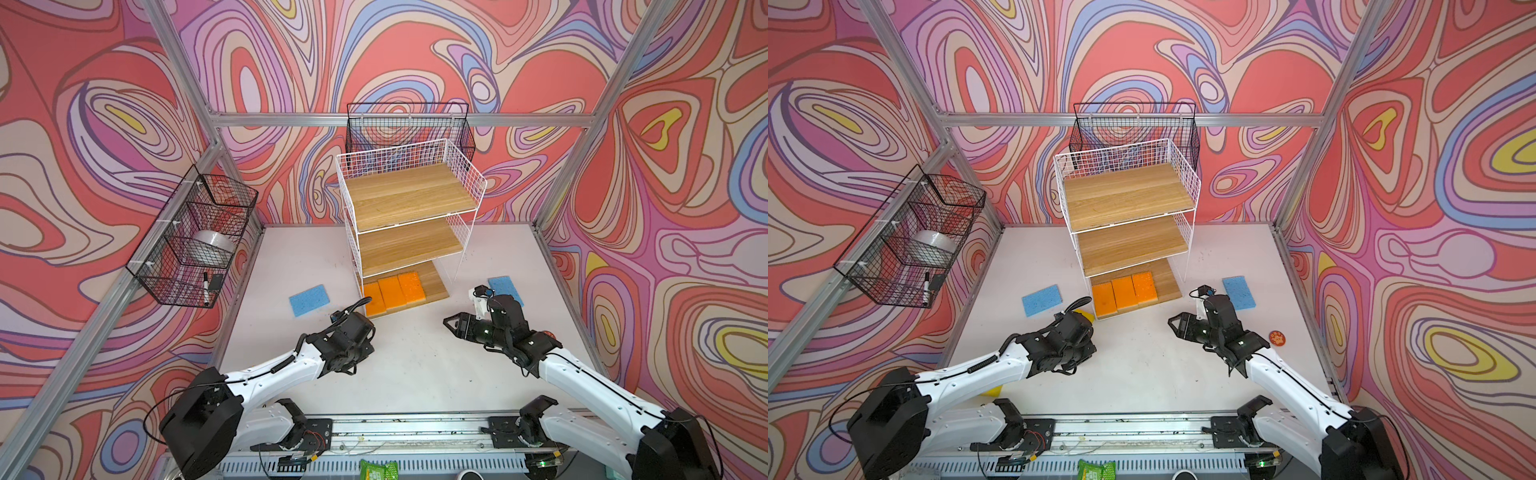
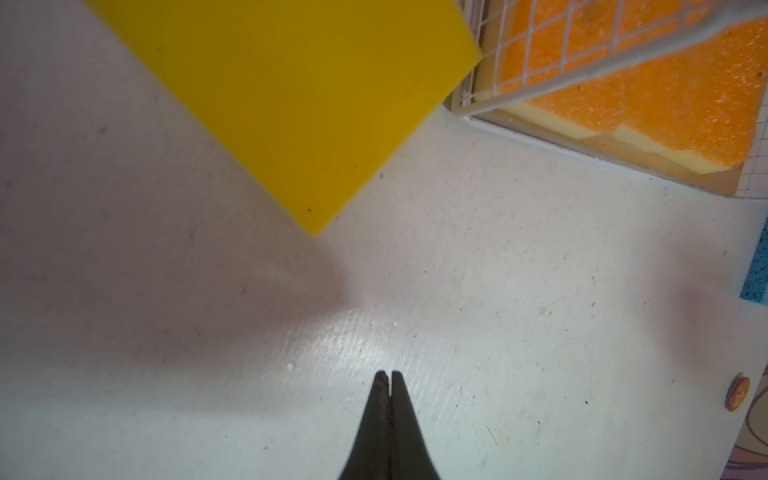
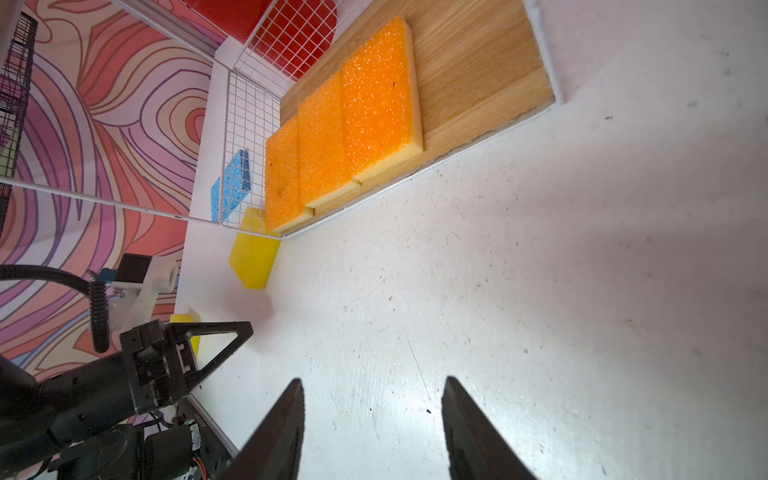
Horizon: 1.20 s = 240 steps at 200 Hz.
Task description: Place and organize the cleaning sponges onto the shelf
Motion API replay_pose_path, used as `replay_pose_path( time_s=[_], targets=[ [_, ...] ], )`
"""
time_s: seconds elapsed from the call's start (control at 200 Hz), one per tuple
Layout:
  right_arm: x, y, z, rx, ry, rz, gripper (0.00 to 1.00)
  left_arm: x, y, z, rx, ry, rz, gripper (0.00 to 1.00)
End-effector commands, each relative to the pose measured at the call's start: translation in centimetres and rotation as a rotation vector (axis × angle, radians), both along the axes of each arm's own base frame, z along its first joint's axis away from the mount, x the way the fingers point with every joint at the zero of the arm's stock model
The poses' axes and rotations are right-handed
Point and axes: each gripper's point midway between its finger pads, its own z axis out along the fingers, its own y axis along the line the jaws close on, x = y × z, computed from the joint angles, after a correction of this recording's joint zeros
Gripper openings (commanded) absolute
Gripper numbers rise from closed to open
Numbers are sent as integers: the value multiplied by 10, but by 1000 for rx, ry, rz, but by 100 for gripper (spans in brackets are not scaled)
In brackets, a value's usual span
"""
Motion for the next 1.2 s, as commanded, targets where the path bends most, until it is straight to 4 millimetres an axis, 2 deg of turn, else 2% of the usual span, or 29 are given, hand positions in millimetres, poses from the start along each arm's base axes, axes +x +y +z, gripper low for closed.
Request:
replay_pose_path(
  time_s=[0.0,0.16,0.355,0.551,0.721,0.806,1.081,1.106,1.197],
  targets=[
    [-7,-4,-12,-33,23,5,56,16,-17,11,-59,-54,27,27],
    [-9,-3,-15,-47,36,17,56,14,-24,11,-69,-55,-4,58],
    [-11,3,-14,-61,42,35,57,8,-22,17,-77,-68,-31,71],
    [-17,26,-11,-84,40,71,56,-2,-12,24,-9,-83,-97,74],
    [-23,47,-19,-123,61,115,50,-11,-5,30,1,-110,-153,77],
    [-26,56,-23,-131,62,153,50,-16,1,32,11,-121,-168,78],
    [-24,80,-28,-124,70,226,51,-26,38,42,125,-171,-150,80],
    [-24,82,-28,-124,70,229,52,-25,41,45,134,-181,-153,78],
    [-23,85,-30,-118,72,231,52,-21,55,50,127,-184,-134,60]
  ],
)
